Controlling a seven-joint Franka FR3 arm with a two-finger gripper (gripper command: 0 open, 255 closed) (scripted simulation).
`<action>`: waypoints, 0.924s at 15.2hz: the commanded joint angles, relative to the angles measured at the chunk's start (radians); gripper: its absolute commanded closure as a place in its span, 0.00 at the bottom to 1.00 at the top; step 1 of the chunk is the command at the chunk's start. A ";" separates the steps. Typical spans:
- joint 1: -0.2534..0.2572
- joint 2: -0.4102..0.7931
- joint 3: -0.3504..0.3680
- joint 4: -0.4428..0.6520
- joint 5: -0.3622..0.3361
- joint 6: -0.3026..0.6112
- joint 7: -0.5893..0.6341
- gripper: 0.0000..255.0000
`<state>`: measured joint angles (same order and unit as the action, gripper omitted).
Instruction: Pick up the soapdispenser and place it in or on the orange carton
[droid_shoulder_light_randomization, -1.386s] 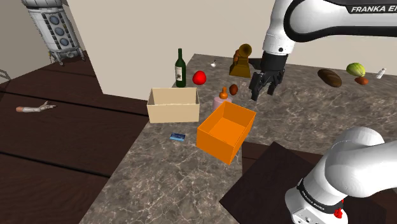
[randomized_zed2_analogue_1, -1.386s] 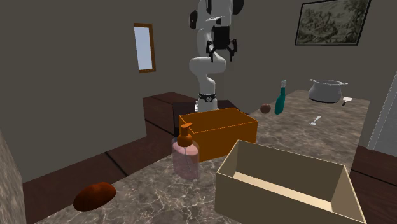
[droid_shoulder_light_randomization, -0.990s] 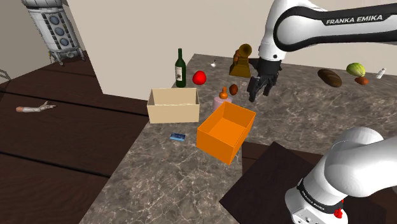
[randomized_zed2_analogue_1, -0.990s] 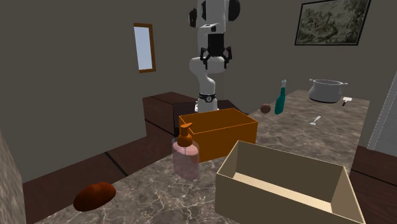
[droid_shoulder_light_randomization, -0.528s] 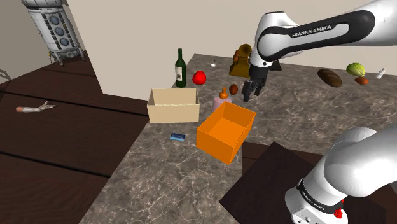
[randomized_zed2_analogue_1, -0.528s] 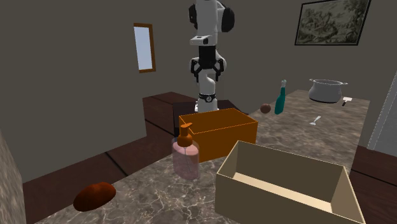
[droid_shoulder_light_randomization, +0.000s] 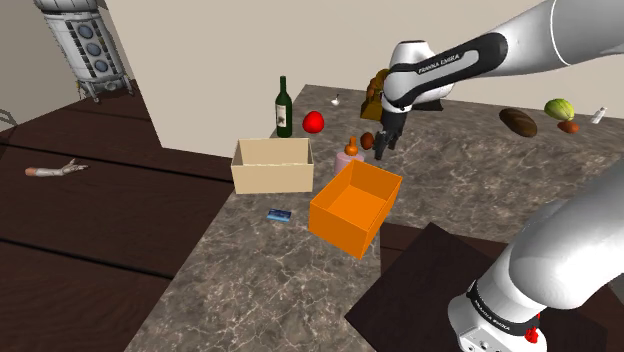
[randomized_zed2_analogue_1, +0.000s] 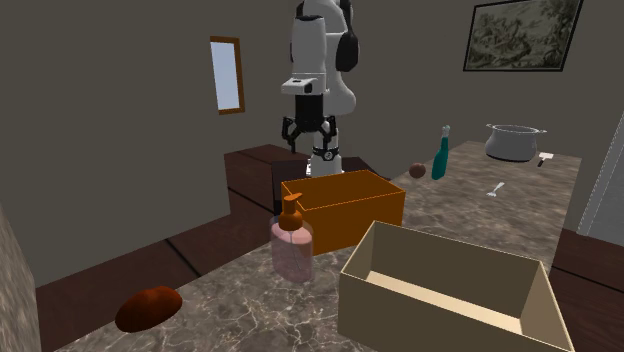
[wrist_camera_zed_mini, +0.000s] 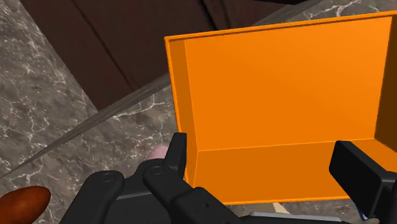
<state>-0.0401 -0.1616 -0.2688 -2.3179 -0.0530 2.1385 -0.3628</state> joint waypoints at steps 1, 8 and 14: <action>0.001 0.082 -0.015 0.042 0.016 0.044 -0.055 0.00; -0.030 0.358 -0.030 0.239 0.102 0.132 -0.248 0.00; -0.086 0.595 -0.001 0.464 0.165 0.155 -0.383 0.00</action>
<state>-0.1140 0.3841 -0.2770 -1.9003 0.0998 2.2888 -0.7214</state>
